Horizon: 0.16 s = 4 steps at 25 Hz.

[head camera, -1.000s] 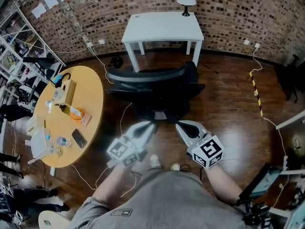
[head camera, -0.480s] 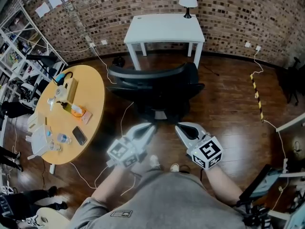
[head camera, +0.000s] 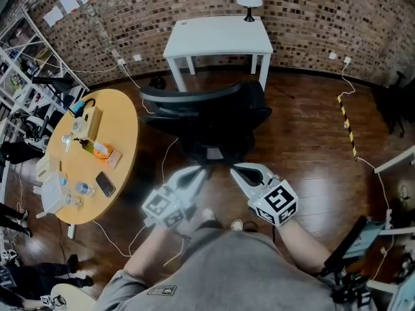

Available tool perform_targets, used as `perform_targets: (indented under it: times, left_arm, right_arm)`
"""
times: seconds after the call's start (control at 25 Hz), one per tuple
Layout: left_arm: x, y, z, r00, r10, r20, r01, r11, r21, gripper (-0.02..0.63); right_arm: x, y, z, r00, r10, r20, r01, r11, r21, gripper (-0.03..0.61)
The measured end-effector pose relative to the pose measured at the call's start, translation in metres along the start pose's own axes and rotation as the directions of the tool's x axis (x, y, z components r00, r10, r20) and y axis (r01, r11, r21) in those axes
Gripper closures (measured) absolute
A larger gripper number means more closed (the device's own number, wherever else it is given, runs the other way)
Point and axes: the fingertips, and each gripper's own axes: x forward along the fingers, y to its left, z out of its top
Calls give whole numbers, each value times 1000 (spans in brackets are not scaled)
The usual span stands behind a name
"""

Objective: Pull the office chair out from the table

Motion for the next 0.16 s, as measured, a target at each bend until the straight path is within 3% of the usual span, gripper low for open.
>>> perform_targets:
  times: [0.16]
  left_arm:
    - [3, 0, 4, 1000, 12, 14, -12, 1000, 1, 612]
  right_arm:
    - [0, 0, 1, 1000, 4, 6, -4, 1000, -7, 568]
